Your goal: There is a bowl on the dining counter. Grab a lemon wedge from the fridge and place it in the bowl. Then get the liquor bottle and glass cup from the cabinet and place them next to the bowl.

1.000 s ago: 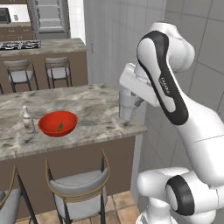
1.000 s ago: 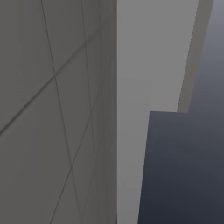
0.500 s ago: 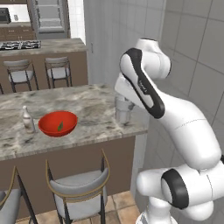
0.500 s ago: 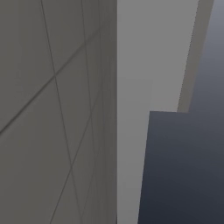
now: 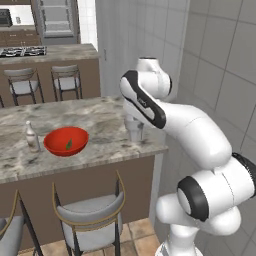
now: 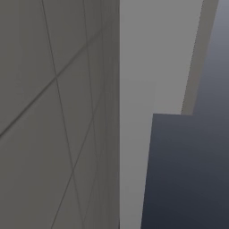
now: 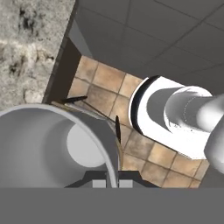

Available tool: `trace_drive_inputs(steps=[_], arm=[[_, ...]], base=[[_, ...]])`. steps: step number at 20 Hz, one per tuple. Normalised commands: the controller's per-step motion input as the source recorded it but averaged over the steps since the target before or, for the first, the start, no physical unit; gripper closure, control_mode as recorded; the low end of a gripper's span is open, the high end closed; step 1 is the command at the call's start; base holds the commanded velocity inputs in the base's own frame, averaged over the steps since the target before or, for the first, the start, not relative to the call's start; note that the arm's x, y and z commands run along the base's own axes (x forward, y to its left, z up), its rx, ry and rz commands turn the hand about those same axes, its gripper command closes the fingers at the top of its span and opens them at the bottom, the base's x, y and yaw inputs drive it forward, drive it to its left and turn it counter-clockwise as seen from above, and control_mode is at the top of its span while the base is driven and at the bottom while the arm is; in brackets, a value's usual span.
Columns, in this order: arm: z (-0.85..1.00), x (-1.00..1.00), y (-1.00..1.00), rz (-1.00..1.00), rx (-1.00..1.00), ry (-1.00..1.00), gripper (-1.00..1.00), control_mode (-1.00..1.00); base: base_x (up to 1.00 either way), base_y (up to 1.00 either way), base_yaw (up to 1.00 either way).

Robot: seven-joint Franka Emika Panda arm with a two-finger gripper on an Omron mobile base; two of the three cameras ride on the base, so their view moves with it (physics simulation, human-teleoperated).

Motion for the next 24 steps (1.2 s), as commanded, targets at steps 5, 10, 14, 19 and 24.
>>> trace_drive_inputs(steps=[5,10,14,19,24], arm=[[-0.46,0.4,0.38,0.0,-0.11,0.0,1.0,-1.0],[-0.31,0.38,0.2,0.0,-0.02,0.0,1.0,-1.0],[-0.24,0.42,0.03,0.0,0.0,-0.01,1.0,-1.0],[-0.37,0.43,0.1,0.0,0.0,-0.1,1.0,-1.0],[-0.35,0.39,0.12,0.0,0.0,-0.11,1.0,-1.0]], base=[[0.0,0.0,0.0],[0.0,0.0,0.0],[0.0,0.0,0.0],[0.0,0.0,0.0],[0.0,0.0,0.0]])
